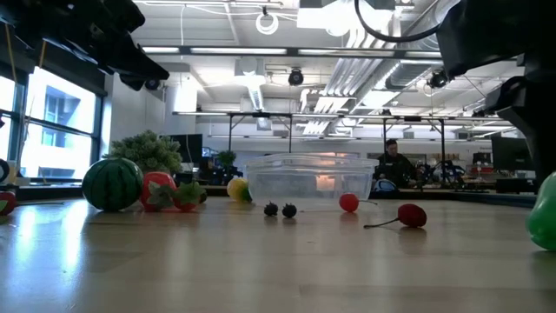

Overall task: Pick and placing Produce into tupperware
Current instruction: Put the green pear into the transparent bin

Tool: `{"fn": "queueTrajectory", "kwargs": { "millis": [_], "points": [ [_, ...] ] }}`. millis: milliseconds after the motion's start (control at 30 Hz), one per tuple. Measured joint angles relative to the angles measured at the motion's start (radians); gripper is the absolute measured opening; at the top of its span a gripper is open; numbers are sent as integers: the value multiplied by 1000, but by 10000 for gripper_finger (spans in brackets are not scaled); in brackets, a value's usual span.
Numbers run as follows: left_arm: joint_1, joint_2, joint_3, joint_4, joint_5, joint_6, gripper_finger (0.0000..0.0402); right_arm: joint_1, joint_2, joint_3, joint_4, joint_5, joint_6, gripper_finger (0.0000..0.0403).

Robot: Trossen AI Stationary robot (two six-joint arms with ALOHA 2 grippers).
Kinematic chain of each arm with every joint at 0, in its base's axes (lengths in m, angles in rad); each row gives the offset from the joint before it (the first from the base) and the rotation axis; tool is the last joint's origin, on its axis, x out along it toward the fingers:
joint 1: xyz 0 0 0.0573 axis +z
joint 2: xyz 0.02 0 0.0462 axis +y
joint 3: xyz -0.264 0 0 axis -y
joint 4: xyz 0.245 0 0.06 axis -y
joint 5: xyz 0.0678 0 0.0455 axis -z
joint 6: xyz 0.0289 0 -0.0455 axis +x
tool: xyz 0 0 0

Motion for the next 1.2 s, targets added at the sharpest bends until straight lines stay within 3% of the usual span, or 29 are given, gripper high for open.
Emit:
{"fn": "queueTrajectory", "kwargs": {
  "millis": [533, 800, 1200],
  "points": [
    [0, 0, 0, 0, 0, 0, 1, 7, -3, 38, 37, 61, -46, 242],
    [0, 0, 0, 0, 0, 0, 1, 14, -3, 122, 34, 293, -139, 242],
    [0, 0, 0, 0, 0, 0, 1, -74, -4, 207, 31, 737, -399, 242]
  ]
}}
